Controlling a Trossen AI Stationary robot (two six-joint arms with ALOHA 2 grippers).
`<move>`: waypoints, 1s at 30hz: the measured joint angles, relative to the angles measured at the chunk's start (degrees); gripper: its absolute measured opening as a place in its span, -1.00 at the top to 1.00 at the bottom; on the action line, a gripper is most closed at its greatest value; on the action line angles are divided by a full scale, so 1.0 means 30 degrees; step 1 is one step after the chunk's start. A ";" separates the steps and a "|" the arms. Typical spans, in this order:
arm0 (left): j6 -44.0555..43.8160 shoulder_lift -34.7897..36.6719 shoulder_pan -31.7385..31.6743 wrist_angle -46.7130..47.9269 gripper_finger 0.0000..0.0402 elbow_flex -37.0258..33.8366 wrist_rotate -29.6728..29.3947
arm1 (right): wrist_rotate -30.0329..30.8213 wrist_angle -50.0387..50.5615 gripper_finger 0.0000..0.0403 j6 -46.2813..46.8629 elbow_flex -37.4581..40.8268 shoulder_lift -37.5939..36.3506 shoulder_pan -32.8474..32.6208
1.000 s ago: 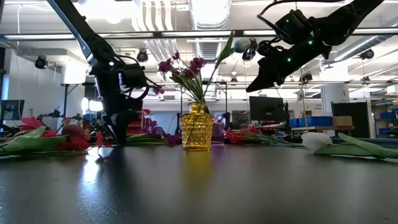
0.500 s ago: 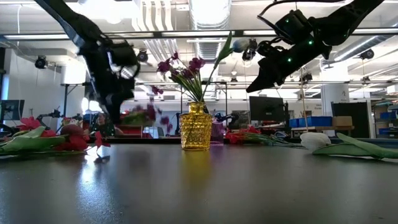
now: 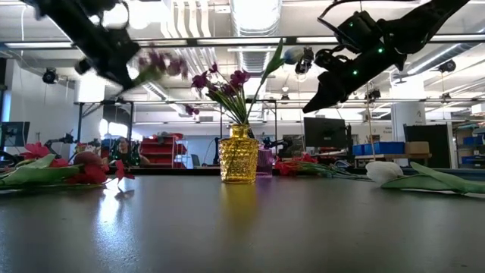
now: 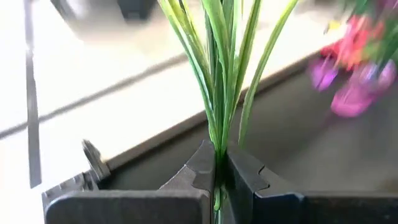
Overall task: Sort flowers into vase by color
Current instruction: Put the purple flowers into the violet vase
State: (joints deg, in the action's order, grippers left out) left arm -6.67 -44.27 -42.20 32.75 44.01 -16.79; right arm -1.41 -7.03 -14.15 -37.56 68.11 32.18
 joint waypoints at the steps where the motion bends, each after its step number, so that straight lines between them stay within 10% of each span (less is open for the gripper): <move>1: -0.0016 0.0725 0.0016 -0.0293 0.99 0.0000 -0.0055 | 0.0014 0.0174 0.94 0.0002 0.0000 -0.0166 0.0000; 13: 0.1371 0.4811 0.0790 -0.9269 0.99 -0.0203 0.7496 | 0.0007 0.1444 0.94 0.0036 0.0000 -0.3086 -0.0007; 30: 0.2024 -0.6245 0.1996 -2.3474 0.99 0.0896 1.4982 | 0.0739 0.1818 0.94 0.0085 -0.0439 -0.4158 -0.0023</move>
State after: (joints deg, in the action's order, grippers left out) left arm -0.60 -63.00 -36.21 -37.67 46.70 28.15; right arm 0.81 -1.58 -13.90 -38.88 55.63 32.11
